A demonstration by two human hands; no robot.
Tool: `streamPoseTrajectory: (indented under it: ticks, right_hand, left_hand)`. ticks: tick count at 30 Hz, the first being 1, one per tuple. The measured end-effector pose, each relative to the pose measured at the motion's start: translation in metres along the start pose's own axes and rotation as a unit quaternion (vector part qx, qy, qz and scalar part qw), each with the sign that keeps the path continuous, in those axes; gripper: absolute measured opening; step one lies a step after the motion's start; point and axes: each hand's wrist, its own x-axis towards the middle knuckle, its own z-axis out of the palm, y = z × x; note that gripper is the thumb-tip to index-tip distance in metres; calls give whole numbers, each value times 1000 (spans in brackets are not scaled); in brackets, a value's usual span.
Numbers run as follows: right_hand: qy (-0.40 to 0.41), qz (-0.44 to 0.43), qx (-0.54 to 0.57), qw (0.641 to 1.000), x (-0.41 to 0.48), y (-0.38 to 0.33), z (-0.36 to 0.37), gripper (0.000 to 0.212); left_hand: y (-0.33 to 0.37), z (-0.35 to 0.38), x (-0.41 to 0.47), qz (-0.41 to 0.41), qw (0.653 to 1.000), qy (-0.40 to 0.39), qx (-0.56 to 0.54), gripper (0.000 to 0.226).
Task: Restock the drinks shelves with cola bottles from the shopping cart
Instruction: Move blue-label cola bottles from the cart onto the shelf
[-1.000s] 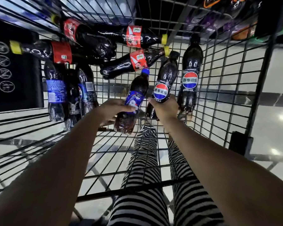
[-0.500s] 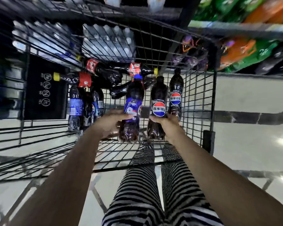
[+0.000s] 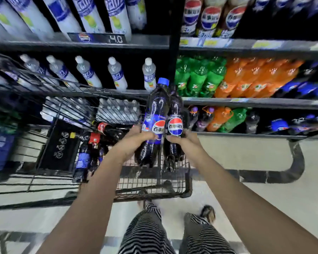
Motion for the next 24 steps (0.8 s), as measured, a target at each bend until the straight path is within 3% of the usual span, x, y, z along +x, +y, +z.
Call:
streamPoseTrajectory:
  ticks: [7,10,18,20,24]
  right_hand:
    - [28,-65,19,997,-36,-36,-112,62]
    - [52,-87,25,995,-50,-52,-163,54]
    - [77,-143,50,985,-79,-91,-273,80]
    - [72,-149,63,984,-83,-99,-292,72]
    - [79,-162,102,978,-82,-113,-320,34]
  left_hand:
    - [31,127,-22,34,995,16,-92,6]
    - [45,178,-27,22,992,-1,-123,30]
    - [83,289,-26,48,986,-54,-151,35]
    - [90,305,-23,55,985,-60,-153,34]
    - [103,320,-9,64,991,-37,-113,36]
